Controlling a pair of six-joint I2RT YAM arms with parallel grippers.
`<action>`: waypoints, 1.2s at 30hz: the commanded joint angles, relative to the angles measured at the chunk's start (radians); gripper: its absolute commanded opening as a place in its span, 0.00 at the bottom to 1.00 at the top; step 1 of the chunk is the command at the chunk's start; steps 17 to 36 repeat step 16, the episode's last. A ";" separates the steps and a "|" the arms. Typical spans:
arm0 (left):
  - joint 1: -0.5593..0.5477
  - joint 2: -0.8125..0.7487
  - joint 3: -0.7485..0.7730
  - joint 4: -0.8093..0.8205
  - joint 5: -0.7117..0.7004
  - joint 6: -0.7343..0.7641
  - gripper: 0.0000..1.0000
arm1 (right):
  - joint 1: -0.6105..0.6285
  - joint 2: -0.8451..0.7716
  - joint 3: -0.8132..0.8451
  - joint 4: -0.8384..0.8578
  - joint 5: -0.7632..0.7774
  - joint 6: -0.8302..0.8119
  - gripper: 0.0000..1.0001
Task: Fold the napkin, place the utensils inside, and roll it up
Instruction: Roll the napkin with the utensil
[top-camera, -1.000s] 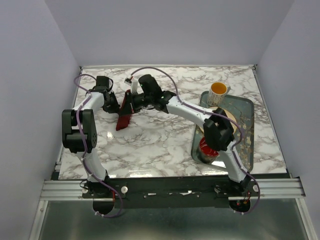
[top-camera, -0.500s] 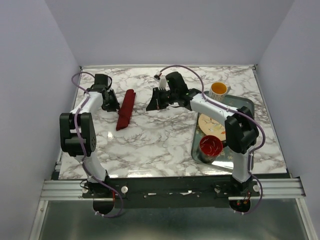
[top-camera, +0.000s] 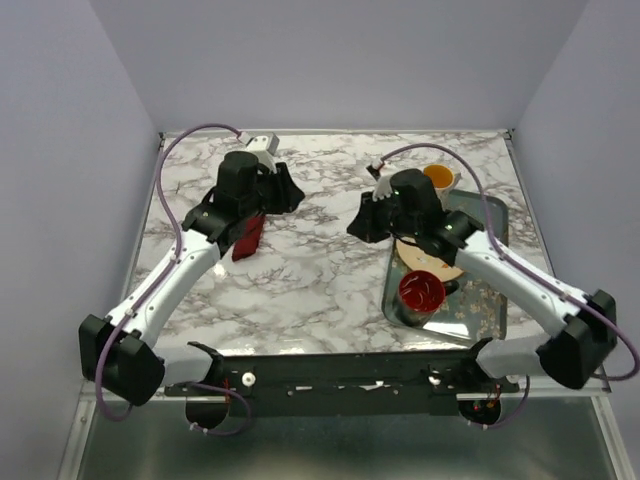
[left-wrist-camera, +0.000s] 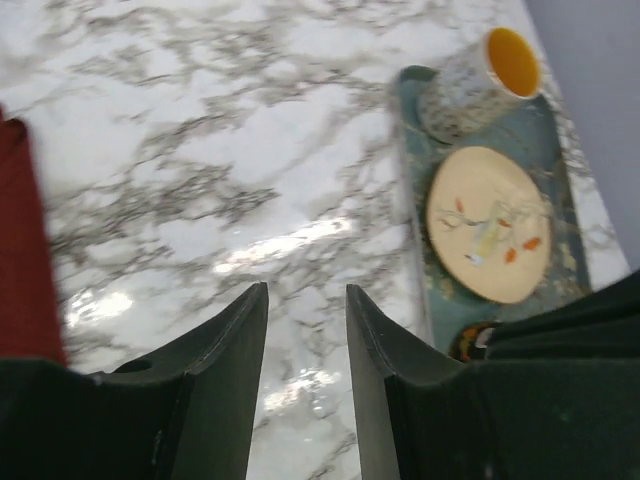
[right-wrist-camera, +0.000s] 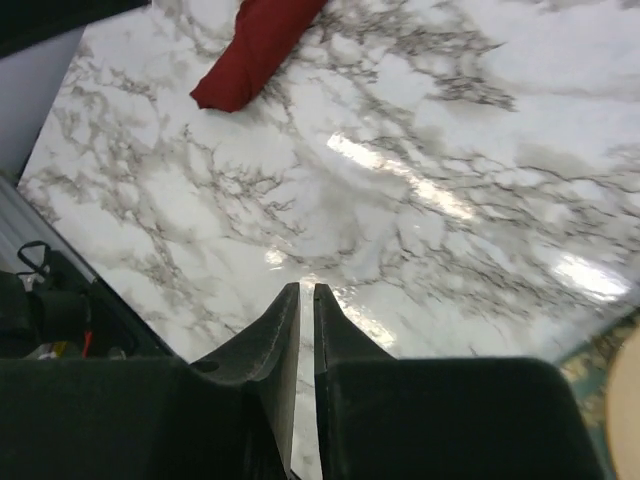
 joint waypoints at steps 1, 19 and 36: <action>-0.180 -0.096 -0.068 0.196 -0.048 -0.029 0.48 | -0.001 -0.284 -0.114 -0.157 0.327 -0.017 0.24; -0.357 -0.121 0.010 0.284 -0.067 0.010 0.52 | -0.002 -0.607 -0.213 -0.149 0.469 -0.037 0.55; -0.357 -0.121 0.010 0.284 -0.067 0.010 0.52 | -0.002 -0.607 -0.213 -0.149 0.469 -0.037 0.55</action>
